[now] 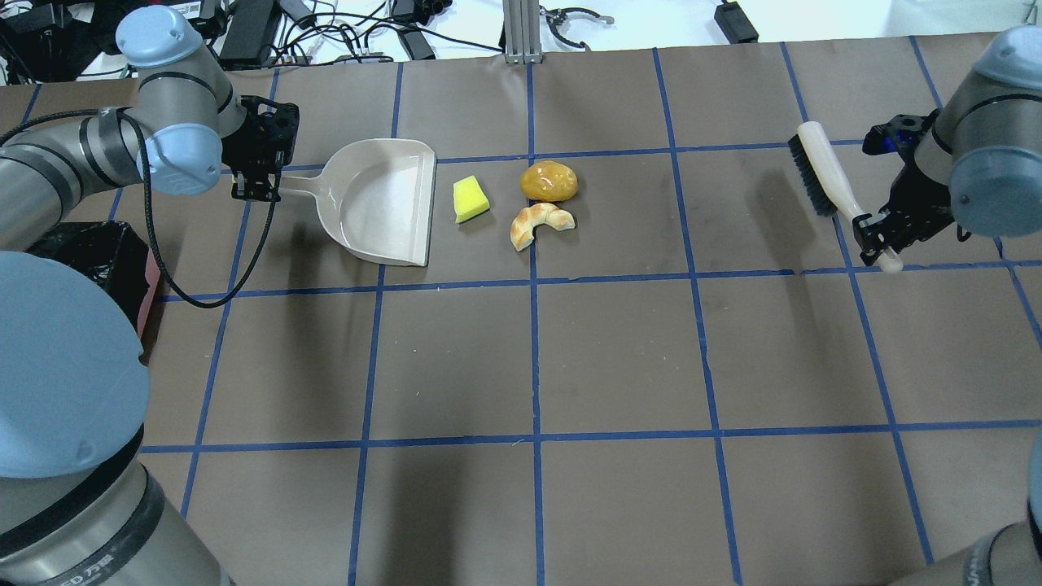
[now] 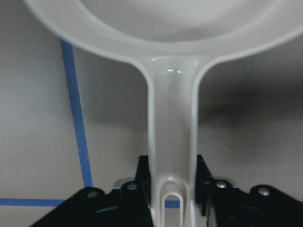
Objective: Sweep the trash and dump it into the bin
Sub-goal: 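Close the right gripper on the white brush handle and lift the brush, then move the brush with the right gripper toward the bread and pastry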
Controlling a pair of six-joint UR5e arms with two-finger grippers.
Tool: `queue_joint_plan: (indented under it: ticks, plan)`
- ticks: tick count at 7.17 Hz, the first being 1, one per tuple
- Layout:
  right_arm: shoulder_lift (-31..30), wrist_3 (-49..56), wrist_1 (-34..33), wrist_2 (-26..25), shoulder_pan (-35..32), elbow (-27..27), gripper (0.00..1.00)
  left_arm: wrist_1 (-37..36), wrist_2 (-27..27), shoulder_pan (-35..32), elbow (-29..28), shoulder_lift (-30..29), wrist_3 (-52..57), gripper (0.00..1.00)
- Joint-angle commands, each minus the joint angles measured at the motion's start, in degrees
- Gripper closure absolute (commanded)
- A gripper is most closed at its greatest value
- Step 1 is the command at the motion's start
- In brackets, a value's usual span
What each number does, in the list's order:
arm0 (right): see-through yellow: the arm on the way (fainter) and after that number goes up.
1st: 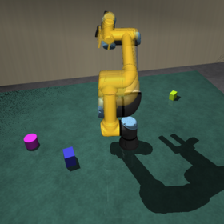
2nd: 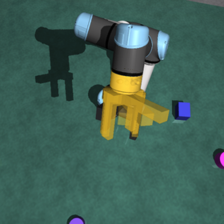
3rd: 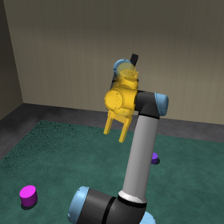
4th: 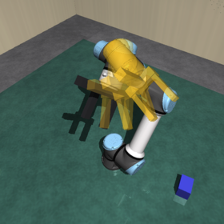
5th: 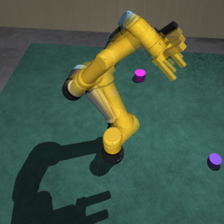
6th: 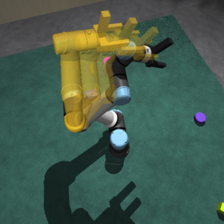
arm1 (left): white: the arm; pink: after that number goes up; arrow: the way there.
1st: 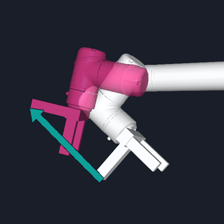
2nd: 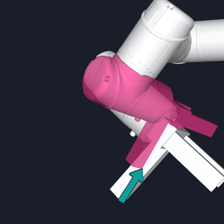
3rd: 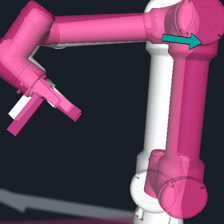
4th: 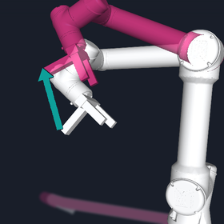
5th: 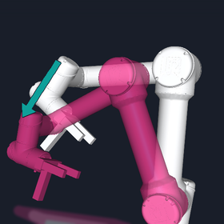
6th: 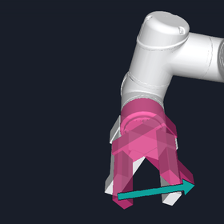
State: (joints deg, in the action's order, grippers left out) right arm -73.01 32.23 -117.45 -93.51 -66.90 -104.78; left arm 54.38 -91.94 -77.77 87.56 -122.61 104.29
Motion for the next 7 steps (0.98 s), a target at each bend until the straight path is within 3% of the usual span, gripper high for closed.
queue_joint_plan:
  ticks: [1,5,7]
  plan:
    - [-0.55,-5.73,0.2,1.32,-1.73,0.54,1.0,-0.15,0.01,-0.02,-0.02,0.18,0.12,0.88]
    - [-2.22,-22.36,0.29,1.75,-13.31,0.02,1.0,-0.16,-0.08,-0.46,0.07,0.7,3.11,0.93]
    - [-2.14,-30.44,1.34,4.39,-18.76,-0.07,1.0,-0.16,-0.34,-0.63,0.07,0.27,2.76,0.93]
